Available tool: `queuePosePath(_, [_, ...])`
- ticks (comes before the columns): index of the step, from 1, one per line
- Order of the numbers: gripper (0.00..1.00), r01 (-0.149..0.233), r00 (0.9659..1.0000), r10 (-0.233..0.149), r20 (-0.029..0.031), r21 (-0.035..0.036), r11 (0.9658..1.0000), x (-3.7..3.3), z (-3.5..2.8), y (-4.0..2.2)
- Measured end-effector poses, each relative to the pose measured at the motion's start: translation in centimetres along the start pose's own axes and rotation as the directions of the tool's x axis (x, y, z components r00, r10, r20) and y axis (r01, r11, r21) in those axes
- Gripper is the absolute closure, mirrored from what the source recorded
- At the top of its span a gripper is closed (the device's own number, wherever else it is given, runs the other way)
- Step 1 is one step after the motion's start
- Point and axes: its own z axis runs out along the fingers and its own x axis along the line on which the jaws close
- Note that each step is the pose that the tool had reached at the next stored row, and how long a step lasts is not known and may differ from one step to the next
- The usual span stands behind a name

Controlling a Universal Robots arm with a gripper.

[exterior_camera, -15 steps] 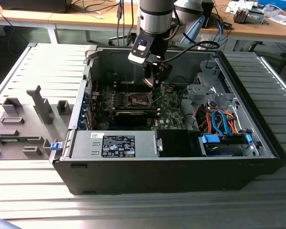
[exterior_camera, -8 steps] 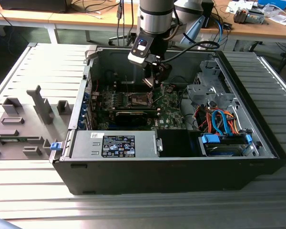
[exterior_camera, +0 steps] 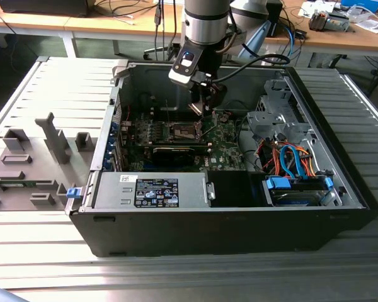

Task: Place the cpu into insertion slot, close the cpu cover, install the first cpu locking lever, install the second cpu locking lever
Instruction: 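Place the cpu into insertion slot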

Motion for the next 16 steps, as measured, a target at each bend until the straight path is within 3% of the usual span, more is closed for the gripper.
queuePosePath(16, [0.46,-0.028,0.9996,0.028,0.003,0.0001,0.9996,0.0,0.0,0.0])
